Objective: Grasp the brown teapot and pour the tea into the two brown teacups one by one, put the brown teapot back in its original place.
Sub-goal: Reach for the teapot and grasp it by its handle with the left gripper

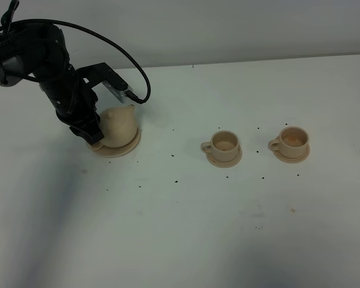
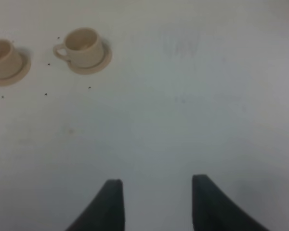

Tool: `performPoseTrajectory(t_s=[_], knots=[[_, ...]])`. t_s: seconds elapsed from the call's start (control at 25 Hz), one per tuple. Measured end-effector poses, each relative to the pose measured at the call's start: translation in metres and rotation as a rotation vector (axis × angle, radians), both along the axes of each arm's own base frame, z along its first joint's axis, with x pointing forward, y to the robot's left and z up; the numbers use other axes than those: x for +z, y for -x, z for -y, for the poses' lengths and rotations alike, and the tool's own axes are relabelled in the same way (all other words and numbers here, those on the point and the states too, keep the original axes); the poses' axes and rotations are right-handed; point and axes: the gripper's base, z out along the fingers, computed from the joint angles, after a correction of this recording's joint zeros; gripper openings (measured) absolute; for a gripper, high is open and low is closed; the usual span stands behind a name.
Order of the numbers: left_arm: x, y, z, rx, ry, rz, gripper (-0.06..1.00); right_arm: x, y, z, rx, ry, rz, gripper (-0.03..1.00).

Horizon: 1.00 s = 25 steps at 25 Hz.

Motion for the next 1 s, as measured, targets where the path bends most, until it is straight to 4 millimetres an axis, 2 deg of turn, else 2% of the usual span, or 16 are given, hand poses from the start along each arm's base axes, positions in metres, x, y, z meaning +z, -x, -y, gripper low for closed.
performPoseTrajectory(t_s=[1.0], knots=[[-0.0022,-0.0033,0.0005,0.01,0.005,0.029,0.27,0.0,0.0,0.0,0.0,0.0,0.0,0.34]])
